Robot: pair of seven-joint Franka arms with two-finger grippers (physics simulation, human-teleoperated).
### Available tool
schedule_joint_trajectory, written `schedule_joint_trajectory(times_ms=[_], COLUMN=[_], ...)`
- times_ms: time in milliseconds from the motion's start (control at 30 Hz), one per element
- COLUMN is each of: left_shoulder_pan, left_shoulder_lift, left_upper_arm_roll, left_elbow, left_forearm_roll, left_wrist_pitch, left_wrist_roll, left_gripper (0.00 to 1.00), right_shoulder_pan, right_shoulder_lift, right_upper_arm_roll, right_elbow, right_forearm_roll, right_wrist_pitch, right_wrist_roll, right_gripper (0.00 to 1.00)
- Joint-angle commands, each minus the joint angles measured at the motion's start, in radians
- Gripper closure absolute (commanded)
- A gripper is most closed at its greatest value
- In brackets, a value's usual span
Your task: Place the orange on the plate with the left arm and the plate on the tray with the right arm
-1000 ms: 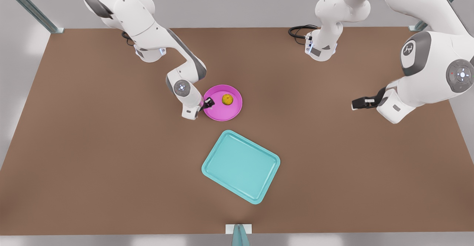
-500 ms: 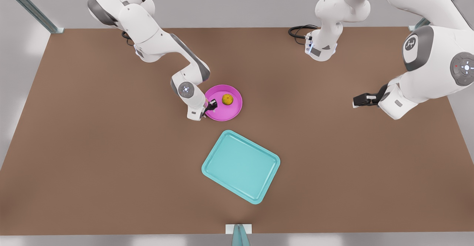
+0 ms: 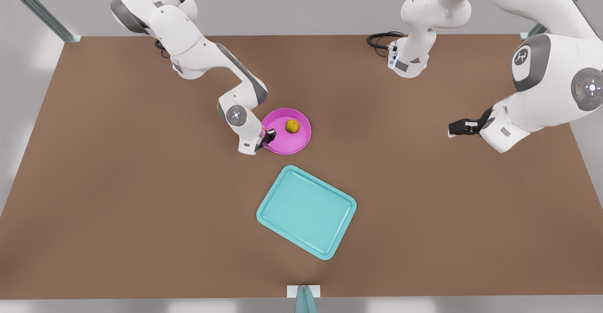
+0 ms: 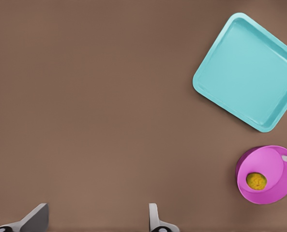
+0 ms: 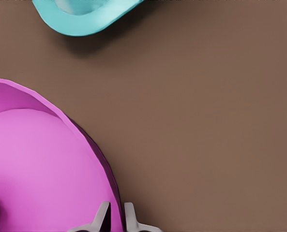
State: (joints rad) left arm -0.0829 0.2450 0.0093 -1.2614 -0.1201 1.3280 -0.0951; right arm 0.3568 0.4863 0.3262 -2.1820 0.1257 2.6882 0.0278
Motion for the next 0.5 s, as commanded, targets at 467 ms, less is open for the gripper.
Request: schedule_joint_trajectory(times_ms=[467], left_shoulder_pan=[-0.001], left_shoulder_lift=[-0.007], left_upper_arm_roll=[-0.008], left_elbow=[0.002], left_forearm_roll=[0.000], left_wrist_pitch=[0.000], left_wrist_roll=[0.008], left_gripper=[0.00], right_shoulder_pan=[-0.013], right_shoulder_lift=[-0.089], right_upper_arm_roll=[0.044], right_elbow=[0.106], right_forearm_roll=[0.055], right_wrist_pitch=[-0.039], right_wrist_roll=[0.004], right_gripper=[0.79])
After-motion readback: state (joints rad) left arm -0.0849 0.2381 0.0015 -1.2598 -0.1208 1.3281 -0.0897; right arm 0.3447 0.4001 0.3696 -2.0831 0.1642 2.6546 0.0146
